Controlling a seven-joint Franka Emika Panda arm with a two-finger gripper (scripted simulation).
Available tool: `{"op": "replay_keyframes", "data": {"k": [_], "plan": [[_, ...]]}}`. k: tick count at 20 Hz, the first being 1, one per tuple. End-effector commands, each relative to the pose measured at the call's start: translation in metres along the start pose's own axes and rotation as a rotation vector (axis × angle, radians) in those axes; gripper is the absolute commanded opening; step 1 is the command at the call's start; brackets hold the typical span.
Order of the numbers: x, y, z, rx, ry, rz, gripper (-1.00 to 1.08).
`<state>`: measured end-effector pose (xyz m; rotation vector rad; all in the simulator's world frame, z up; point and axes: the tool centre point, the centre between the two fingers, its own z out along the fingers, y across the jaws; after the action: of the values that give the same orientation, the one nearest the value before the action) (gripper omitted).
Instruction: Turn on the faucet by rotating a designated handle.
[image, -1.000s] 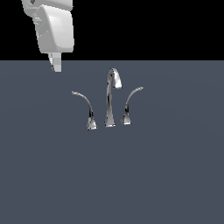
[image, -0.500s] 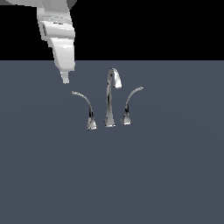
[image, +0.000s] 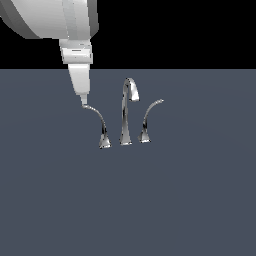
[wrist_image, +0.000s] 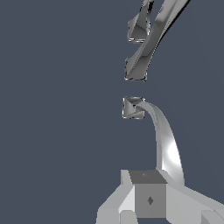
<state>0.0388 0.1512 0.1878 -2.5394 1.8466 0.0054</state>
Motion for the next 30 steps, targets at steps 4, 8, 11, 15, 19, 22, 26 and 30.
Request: {"op": "replay_keyframes", "data": {"k": [4,8,11,15,19,22,26,30], "plan": [[0.010,-0.015,0.013,0.000,0.004,0.059,-1.00],[0.014,-0.020,0.017,0.000,0.005,0.078,-1.00],[0.014,-0.021,0.017,0.000,0.005,0.081,-1.00],[0.002,-0.024,0.000,0.026,0.006,0.066,-1.00],[0.000,-0.011,0.005,0.019,0.006,0.071,-1.00],[-0.002,-0.002,0.009,0.014,0.005,0.075,-1.00],[-0.005,0.011,0.014,0.006,0.004,0.081,-1.00],[-0.004,0.008,0.008,0.025,0.005,0.084,-1.00]]}}
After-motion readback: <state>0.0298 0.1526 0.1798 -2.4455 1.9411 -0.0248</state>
